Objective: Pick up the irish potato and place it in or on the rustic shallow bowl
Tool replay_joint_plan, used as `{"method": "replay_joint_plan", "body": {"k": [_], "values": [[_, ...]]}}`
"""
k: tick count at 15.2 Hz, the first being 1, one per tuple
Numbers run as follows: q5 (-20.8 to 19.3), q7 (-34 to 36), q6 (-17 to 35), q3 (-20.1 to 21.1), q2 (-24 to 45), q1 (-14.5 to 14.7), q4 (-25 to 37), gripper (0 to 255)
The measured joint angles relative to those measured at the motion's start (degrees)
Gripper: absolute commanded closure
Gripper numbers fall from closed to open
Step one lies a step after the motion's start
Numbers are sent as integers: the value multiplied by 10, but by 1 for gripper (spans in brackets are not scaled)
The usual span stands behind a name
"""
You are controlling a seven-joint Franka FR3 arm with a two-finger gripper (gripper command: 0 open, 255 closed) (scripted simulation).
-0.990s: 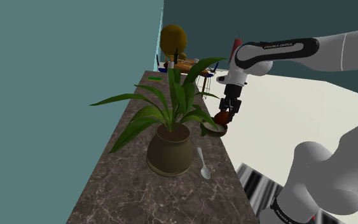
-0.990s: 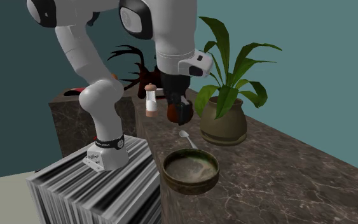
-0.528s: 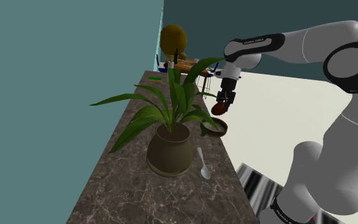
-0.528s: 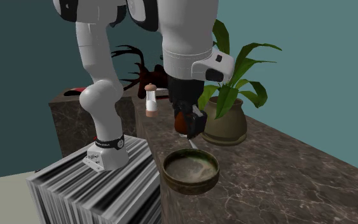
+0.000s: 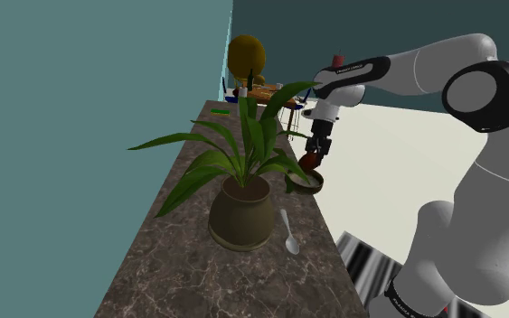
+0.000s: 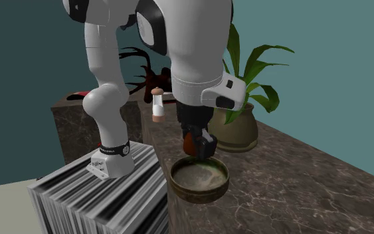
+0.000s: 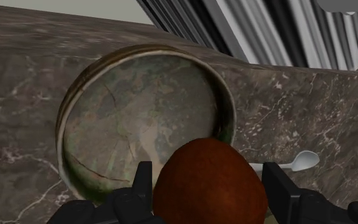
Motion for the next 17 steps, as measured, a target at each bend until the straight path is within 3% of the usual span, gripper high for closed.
{"method": "replay_joint_plan", "body": {"k": [7, 12, 13, 17], "values": [[19, -23, 43, 0, 25, -2, -32, 255], [20, -26, 46, -1, 27, -3, -34, 255], [20, -26, 46, -1, 27, -3, -34, 0], [20, -26, 46, -1, 27, -3, -34, 0]]}}
